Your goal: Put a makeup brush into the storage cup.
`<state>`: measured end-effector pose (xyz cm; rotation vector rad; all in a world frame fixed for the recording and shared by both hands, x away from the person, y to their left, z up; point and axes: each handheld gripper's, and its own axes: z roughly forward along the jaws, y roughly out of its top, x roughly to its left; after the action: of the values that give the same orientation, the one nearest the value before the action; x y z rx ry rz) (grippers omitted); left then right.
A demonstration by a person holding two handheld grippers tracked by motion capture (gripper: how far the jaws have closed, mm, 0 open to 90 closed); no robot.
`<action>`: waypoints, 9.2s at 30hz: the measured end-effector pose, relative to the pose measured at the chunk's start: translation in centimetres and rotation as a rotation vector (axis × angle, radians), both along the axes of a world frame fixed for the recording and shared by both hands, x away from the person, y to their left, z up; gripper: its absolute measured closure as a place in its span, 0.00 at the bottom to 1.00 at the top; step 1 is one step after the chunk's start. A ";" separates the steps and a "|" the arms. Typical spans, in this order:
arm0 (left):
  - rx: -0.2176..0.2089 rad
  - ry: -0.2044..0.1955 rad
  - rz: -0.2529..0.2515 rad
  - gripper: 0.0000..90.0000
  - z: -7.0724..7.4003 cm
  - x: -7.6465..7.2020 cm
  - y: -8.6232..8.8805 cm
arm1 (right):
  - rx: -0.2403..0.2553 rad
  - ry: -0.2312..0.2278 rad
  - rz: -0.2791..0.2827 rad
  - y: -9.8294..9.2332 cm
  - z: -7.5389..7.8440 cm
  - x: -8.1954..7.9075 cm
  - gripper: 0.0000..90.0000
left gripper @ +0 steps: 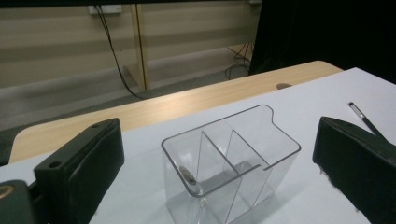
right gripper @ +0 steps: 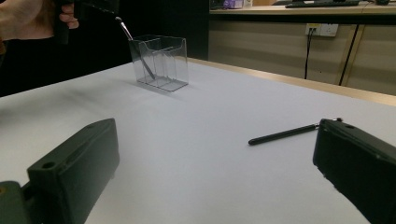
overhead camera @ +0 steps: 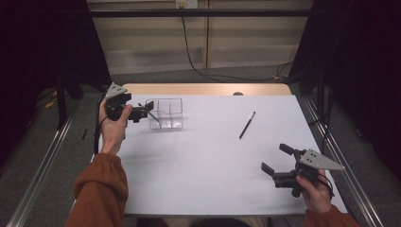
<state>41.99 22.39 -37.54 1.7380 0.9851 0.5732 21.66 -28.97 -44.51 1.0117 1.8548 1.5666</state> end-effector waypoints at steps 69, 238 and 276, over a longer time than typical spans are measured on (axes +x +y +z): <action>-0.022 -0.112 -0.031 0.03 -3.1 -13.9 2.5 | -0.007 0.002 -0.001 0.0 0.0 -0.3 0.00; -0.060 -0.079 -0.069 0.05 -6.2 -16.6 2.9 | -0.574 0.861 -0.155 5.9 2.5 22.9 0.05; -0.026 -0.080 -0.085 0.05 -6.3 -16.6 2.9 | -0.619 1.038 -0.212 7.6 -1.0 25.3 0.40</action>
<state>25.35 25.29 -43.83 1.7117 0.8550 0.5681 47.00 -21.38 -45.50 1.7747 2.4864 0.2041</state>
